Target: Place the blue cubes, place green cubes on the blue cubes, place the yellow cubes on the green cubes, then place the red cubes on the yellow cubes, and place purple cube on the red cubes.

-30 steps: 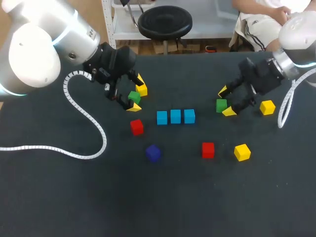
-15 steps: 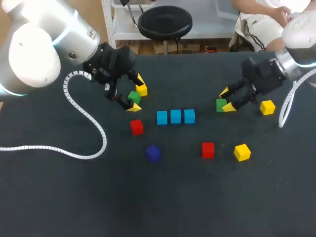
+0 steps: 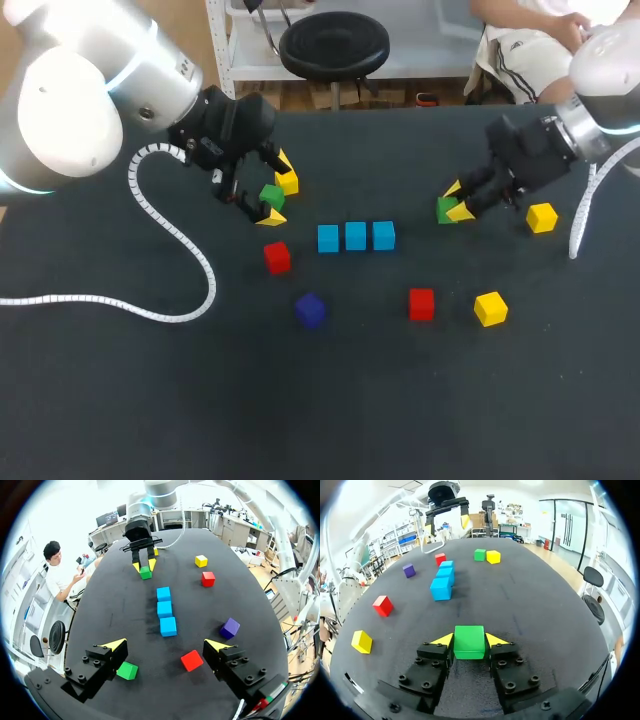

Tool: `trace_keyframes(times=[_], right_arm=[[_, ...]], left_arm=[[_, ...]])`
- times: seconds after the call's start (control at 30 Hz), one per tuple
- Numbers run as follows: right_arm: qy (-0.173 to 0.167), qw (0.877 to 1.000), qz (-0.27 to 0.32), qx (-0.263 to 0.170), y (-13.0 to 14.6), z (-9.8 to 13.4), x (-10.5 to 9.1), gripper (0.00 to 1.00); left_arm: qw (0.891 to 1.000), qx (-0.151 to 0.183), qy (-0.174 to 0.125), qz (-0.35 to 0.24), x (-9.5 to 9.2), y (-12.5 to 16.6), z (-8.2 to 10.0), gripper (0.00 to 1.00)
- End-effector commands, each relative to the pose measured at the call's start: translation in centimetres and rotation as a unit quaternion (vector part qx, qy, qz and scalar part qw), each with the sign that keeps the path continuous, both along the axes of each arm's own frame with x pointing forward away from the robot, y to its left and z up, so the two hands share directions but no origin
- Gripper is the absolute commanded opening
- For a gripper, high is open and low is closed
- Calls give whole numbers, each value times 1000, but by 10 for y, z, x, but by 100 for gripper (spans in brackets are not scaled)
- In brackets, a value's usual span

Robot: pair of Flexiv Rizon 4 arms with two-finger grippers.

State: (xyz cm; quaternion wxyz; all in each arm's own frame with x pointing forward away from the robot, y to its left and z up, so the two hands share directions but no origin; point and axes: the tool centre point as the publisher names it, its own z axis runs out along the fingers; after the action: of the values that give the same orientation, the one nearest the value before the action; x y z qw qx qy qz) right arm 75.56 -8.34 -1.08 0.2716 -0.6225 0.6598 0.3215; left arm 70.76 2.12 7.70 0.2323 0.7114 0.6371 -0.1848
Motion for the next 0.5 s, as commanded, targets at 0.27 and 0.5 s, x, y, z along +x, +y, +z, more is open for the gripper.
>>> trace_keyframes(times=[0.27, 0.5], right_arm=[[-35, 999, -2, -3, 3, 22, -20, 0], [-23, 999, -30, -22, 11, 39, -31, 0]], left_arm=[[1000, 0, 1, -2, 2, 0, 0, 100], [1000, 0, 1, -2, 2, 0, 0, 100]])
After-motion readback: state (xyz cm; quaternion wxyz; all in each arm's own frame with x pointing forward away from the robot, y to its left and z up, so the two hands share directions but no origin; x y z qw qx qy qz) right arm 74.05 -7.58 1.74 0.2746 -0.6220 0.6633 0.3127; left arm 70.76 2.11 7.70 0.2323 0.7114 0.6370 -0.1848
